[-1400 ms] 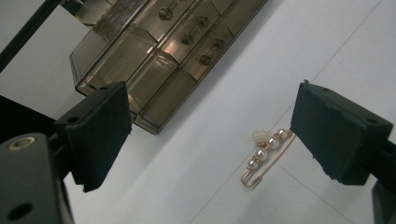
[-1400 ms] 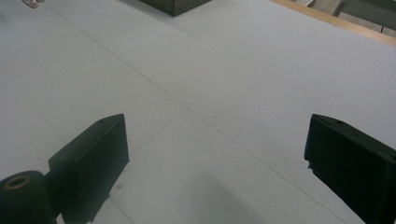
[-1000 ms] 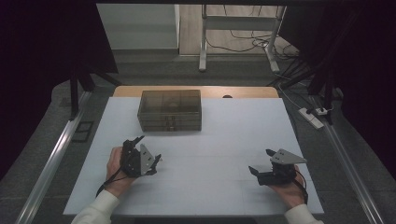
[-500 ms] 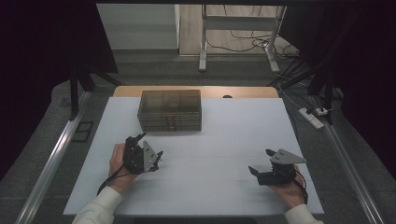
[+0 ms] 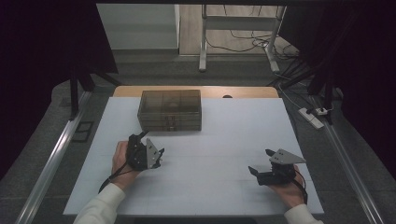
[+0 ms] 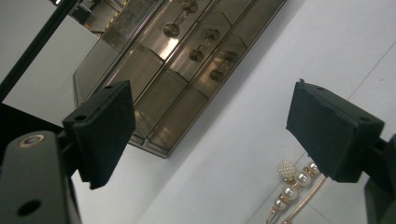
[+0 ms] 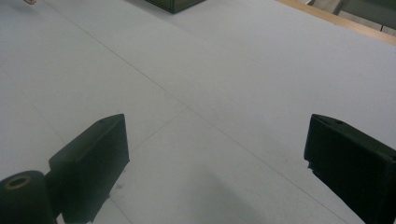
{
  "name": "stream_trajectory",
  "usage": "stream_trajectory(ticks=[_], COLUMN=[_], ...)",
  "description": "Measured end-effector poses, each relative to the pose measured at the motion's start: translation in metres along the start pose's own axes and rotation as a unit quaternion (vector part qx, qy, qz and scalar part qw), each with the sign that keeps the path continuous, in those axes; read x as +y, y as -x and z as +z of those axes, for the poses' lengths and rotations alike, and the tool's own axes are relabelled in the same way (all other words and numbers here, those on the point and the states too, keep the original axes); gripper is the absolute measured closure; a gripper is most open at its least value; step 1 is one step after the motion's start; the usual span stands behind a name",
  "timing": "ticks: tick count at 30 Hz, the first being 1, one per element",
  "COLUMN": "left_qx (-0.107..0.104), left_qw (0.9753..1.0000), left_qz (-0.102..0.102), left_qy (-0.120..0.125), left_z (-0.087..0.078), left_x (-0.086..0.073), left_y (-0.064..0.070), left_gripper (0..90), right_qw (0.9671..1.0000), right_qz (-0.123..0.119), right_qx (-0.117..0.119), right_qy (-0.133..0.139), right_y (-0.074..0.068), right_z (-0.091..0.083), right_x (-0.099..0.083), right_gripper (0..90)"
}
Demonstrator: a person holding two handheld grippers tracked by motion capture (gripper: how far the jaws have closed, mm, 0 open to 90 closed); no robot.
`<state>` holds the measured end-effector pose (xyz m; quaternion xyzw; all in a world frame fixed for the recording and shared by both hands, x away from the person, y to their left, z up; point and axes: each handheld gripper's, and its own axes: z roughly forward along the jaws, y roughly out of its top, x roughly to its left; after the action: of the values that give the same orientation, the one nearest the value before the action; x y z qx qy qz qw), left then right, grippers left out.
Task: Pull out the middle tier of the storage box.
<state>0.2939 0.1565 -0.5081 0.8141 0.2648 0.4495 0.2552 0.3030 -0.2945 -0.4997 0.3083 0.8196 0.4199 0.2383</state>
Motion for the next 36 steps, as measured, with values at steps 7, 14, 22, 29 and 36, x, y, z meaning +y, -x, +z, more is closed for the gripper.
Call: stream_trajectory(ticks=[7,14,22,29,36], left_qx=[0.002,-0.002,0.002,0.005,0.007], left_qw=[1.0000,0.9999,0.9999,0.9998,0.9997], left_qz=[0.009,0.013,0.015,0.018,0.018], left_qy=[-0.001,-0.005,-0.007,-0.010,-0.012], left_z=[0.005,0.010,0.015,0.019,0.024], left_x=[0.003,0.004,0.005,0.006,0.007], left_y=[0.002,0.006,0.005,0.004,0.003], left_gripper=[16.4,16.5,16.7,16.9,17.3], right_qw=[1.0000,1.0000,1.0000,1.0000,1.0000], right_qz=[-0.001,-0.001,-0.001,-0.001,-0.001], right_qx=[0.001,0.000,0.000,0.000,-0.001], right_qy=[0.000,0.001,-0.001,-0.001,0.000], right_y=[0.000,0.000,0.000,0.000,0.000], right_z=[0.000,0.000,0.000,0.000,0.000], right_x=[0.000,0.000,0.000,0.000,0.000], right_gripper=[6.4,6.4,6.4,6.4,6.5])
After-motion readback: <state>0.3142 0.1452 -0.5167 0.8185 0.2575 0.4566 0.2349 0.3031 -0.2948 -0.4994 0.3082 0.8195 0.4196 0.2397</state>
